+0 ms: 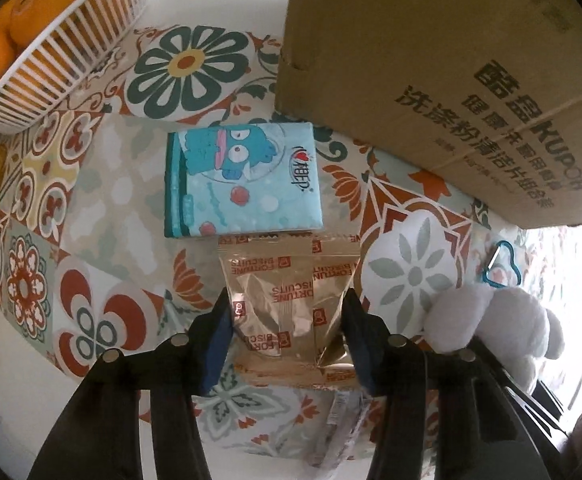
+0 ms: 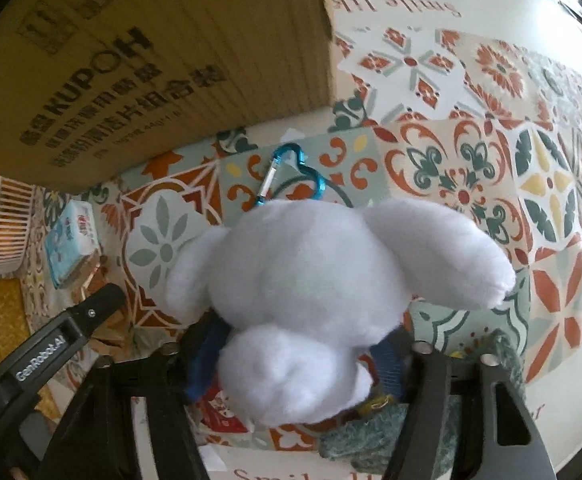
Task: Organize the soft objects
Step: 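Close the right tool on the bunny while the left tool closes on the biscuit packet, then lift the bunny and biscuit packet and carry both over the box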
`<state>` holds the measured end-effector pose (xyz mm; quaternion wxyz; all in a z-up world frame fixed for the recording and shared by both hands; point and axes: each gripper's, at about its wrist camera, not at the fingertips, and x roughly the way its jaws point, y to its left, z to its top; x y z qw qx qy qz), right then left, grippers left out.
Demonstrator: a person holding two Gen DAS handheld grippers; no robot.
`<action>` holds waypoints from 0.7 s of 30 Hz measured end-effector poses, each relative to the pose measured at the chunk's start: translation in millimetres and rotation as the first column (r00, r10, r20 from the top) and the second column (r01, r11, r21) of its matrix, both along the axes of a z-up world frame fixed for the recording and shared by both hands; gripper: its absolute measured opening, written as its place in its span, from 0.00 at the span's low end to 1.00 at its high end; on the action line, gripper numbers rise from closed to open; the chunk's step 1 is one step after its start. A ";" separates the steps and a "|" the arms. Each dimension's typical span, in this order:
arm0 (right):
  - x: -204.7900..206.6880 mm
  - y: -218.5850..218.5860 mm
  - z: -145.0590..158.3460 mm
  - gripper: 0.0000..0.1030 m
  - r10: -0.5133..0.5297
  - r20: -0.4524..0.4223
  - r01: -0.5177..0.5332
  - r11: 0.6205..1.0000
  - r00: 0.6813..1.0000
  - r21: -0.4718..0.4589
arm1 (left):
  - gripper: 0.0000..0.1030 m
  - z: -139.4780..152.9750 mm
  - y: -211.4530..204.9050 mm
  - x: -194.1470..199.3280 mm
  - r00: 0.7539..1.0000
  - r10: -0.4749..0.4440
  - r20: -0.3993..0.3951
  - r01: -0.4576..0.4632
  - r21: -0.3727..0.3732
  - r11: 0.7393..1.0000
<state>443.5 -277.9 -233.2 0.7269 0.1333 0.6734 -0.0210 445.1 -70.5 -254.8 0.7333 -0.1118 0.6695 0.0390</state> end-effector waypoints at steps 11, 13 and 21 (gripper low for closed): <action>-18.4 2.5 29.6 0.53 0.034 0.081 -0.034 0.999 0.996 -0.009 | 0.46 28.5 -2.2 -29.1 0.994 -0.098 0.057 0.099 -0.016 0.995; -22.4 3.0 38.2 0.53 0.040 0.105 -0.039 0.999 0.994 -0.011 | 0.46 35.7 -3.1 -35.4 0.990 -0.120 0.077 0.121 -0.006 0.993; -33.6 1.2 73.2 0.53 0.065 0.183 -0.063 0.998 0.981 -0.019 | 0.46 74.6 -2.3 -57.4 0.961 -0.200 0.188 0.196 0.040 0.980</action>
